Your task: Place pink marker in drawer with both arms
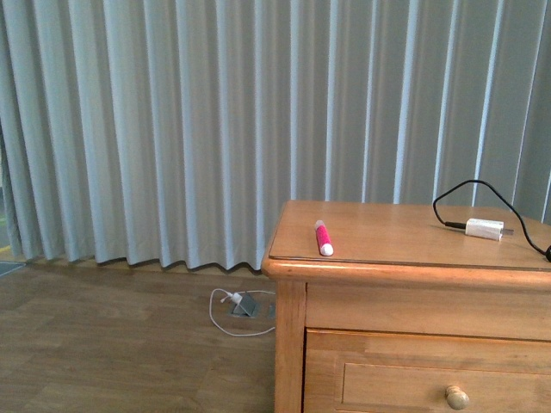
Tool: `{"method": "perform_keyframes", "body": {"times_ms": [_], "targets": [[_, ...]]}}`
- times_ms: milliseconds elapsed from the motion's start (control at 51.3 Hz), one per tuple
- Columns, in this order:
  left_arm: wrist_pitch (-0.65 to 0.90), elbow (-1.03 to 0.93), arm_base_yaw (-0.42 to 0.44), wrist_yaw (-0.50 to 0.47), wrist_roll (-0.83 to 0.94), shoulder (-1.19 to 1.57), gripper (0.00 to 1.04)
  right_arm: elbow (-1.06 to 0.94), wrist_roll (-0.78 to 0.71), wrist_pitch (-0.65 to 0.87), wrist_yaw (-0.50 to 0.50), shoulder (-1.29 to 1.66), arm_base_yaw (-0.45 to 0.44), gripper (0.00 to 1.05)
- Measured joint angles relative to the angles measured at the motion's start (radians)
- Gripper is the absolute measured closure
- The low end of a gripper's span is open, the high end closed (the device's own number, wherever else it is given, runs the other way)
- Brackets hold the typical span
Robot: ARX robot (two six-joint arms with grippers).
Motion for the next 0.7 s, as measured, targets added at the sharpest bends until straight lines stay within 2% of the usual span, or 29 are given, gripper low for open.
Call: {"method": "perform_keyframes", "body": {"times_ms": [234, 332, 410, 488, 546, 702], "targets": [[0.000, 0.000, 0.000, 0.000, 0.000, 0.000, 0.06, 0.000, 0.002, -0.001, 0.001, 0.001, 0.000, 0.08], [0.000, 0.000, 0.000, 0.000, 0.000, 0.000, 0.06, 0.056, 0.082, -0.154, 0.012, 0.102, 0.016, 0.08], [0.000, 0.000, 0.000, 0.000, 0.000, 0.000, 0.06, 0.067, 0.116, -0.136, 0.011, 0.204, 0.036, 0.08], [0.000, 0.000, 0.000, 0.000, 0.000, 0.000, 0.06, 0.089, 0.126, -0.039, 0.018, 0.347, 0.070, 0.08], [0.000, 0.000, 0.000, 0.000, 0.000, 0.000, 0.06, 0.130, 0.126, 0.116, 0.042, 0.555, 0.121, 0.08], [0.000, 0.000, 0.000, 0.000, 0.000, 0.000, 0.06, 0.235, 0.117, 0.393, 0.085, 0.974, 0.211, 0.08]]}}
